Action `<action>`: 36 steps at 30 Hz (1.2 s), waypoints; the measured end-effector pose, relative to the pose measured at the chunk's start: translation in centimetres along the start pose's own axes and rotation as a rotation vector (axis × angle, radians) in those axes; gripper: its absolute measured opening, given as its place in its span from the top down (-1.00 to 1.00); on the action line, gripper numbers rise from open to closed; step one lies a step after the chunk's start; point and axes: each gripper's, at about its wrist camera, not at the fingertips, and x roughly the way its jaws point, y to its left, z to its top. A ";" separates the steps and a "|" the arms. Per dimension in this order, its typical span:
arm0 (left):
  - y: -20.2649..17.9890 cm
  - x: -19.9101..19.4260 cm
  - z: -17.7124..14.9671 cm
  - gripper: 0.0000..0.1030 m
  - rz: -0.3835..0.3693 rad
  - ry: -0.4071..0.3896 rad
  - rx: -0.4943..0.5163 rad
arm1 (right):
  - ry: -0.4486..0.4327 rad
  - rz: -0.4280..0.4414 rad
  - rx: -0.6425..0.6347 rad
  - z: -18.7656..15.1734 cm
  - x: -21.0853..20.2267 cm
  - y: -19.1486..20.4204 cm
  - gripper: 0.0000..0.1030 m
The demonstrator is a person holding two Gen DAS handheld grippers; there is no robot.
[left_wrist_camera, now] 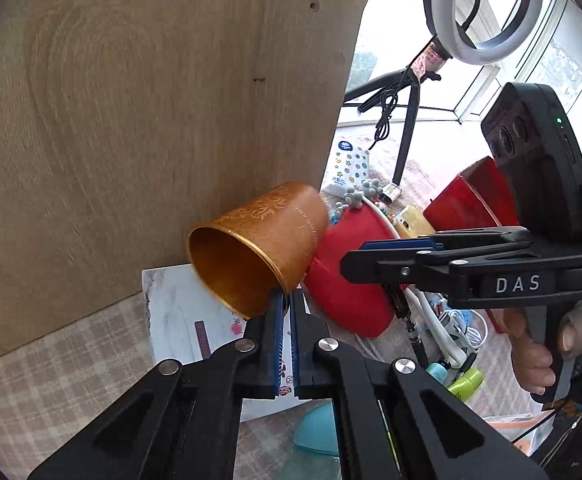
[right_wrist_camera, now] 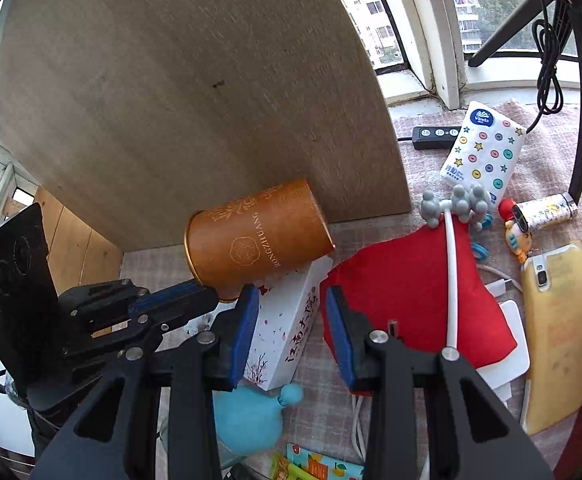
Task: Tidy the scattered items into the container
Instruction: 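Grasp the orange paper cup with the left tool and set it aside, then grasp the white printed box with the right tool and lift it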
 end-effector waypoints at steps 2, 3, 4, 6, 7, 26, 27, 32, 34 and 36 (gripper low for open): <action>-0.6 -0.6 -0.3 0.96 0.007 -0.010 0.020 | 0.003 0.002 -0.009 -0.3 0.1 0.5 0.32; -0.8 -0.9 -0.5 0.96 0.014 -0.012 0.025 | -0.001 -0.007 -0.017 -0.4 0.0 0.7 0.32; -0.9 -1.1 -0.6 0.96 0.022 -0.015 0.030 | -0.006 -0.012 -0.023 -0.5 0.0 0.9 0.32; -0.7 -1.7 -0.9 0.96 0.043 -0.022 0.025 | -0.015 -0.019 -0.021 -0.6 -0.3 1.0 0.32; -0.5 -2.1 -1.0 0.96 0.060 -0.027 0.016 | -0.016 -0.023 -0.017 -0.7 -0.5 1.1 0.32; 6.1 -10.2 -11.4 0.73 0.420 0.301 -0.034 | 0.104 -0.016 -0.108 -3.7 1.1 1.6 0.32; 6.1 -10.3 -11.3 0.66 0.418 0.289 -0.038 | 0.108 -0.016 -0.114 -3.7 1.1 1.7 0.32; 5.6 -10.8 -10.1 0.52 0.372 0.226 -0.067 | 0.103 -0.028 -0.131 -3.6 0.8 1.9 0.32; 5.0 -11.3 -9.4 0.52 0.391 0.199 -0.075 | 0.098 -0.029 -0.127 -3.6 0.7 1.6 0.32; 3.9 -12.1 -8.8 0.52 0.389 0.155 -0.069 | 0.095 -0.034 -0.122 -3.4 0.6 1.3 0.32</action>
